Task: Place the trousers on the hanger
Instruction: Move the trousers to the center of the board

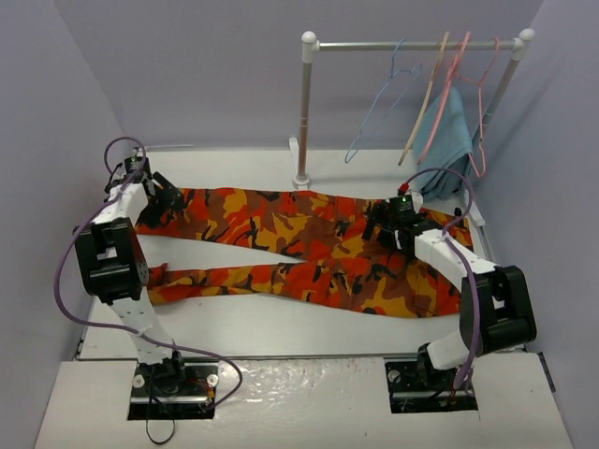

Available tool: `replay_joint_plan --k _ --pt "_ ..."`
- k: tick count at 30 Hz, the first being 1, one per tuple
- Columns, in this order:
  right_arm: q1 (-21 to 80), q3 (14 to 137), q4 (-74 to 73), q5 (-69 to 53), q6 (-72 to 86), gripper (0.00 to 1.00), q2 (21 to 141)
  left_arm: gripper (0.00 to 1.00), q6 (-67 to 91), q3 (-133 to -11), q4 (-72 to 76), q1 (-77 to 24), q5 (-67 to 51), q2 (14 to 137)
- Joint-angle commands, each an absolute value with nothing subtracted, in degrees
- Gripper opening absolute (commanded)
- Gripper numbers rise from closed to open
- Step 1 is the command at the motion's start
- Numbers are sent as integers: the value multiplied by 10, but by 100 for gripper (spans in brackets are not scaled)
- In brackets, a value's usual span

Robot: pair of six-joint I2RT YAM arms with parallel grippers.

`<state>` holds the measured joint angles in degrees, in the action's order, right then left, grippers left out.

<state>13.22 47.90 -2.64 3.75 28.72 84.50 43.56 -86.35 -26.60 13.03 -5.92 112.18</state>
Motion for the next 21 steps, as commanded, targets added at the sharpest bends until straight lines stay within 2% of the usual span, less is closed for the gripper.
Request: replay_joint_plan --k 1,11,17,21 --pt "149 500 -9 21 258 98 830 81 404 -786 -325 136 38 983" --pt "173 454 -25 5 210 98 772 82 383 -634 -417 143 53 828" --pt "195 439 -36 -12 200 99 746 83 393 -594 -495 145 98 736" --pt "203 423 -35 -17 195 99 733 84 405 -570 -509 145 106 717"
